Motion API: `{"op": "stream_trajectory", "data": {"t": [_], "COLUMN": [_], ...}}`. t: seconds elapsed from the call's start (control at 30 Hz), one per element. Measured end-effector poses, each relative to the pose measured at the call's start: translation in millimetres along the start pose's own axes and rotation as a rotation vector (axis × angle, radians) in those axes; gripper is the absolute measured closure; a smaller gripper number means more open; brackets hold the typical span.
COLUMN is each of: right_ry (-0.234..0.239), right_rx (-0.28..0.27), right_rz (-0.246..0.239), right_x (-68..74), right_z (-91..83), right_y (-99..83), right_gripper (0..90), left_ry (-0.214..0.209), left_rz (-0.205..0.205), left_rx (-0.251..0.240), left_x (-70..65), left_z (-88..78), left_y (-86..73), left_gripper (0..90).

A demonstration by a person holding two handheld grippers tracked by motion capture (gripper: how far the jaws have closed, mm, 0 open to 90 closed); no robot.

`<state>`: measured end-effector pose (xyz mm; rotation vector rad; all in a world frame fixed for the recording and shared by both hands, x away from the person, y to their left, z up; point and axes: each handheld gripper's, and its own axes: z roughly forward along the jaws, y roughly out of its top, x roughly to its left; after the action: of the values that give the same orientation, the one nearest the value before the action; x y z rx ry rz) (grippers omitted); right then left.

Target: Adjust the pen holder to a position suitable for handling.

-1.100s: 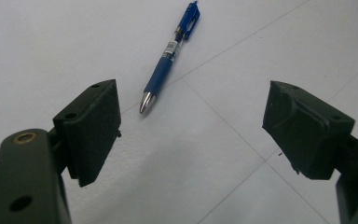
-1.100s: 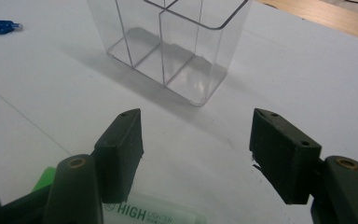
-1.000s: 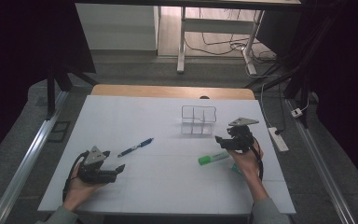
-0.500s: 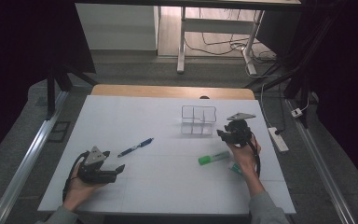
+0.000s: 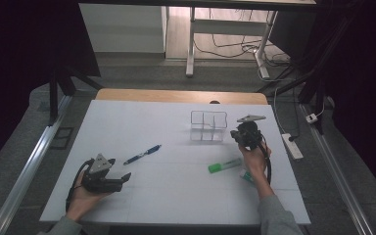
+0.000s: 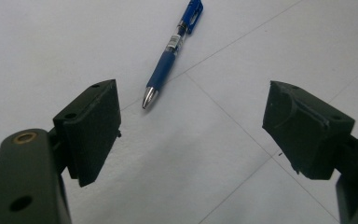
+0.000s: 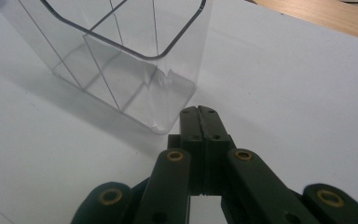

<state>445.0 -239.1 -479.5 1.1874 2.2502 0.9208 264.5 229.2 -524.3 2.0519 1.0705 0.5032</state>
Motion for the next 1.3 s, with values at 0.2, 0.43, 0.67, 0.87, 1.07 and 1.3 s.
{"op": "stream_trajectory", "data": {"t": [0.2,0.43,0.67,0.87,1.07,1.3], "right_ry": [-0.003,0.007,0.007,0.016,0.035,0.049], "right_rx": [-0.001,-0.003,0.000,-0.010,-0.008,-0.003], "right_rz": [0.004,0.040,0.071,0.087,0.089,0.085], "right_x": [-2.2,-7.4,-8.6,-10.4,-8.5,-4.8], "right_z": [4.0,10.5,15.0,17.8,21.4,24.1], "right_y": [4.4,8.3,10.5,10.7,12.0,13.9], "right_gripper": [89.8,89.7,89.7,89.7,89.7,89.7], "left_ry": [0.000,0.001,0.002,0.002,0.003,0.004], "left_rz": [0.000,-0.003,-0.003,-0.003,-0.003,-0.003], "left_rx": [-0.001,0.000,0.000,0.000,0.001,0.002], "left_x": [0.3,0.8,0.7,1.2,1.3,1.5], "left_z": [-0.4,-0.3,-0.3,-0.3,-0.3,-0.1], "left_y": [-0.1,-0.8,-1.2,-1.6,-2.0,-2.2], "left_gripper": [19.1,19.1,19.1,19.1,19.1,19.1]}}
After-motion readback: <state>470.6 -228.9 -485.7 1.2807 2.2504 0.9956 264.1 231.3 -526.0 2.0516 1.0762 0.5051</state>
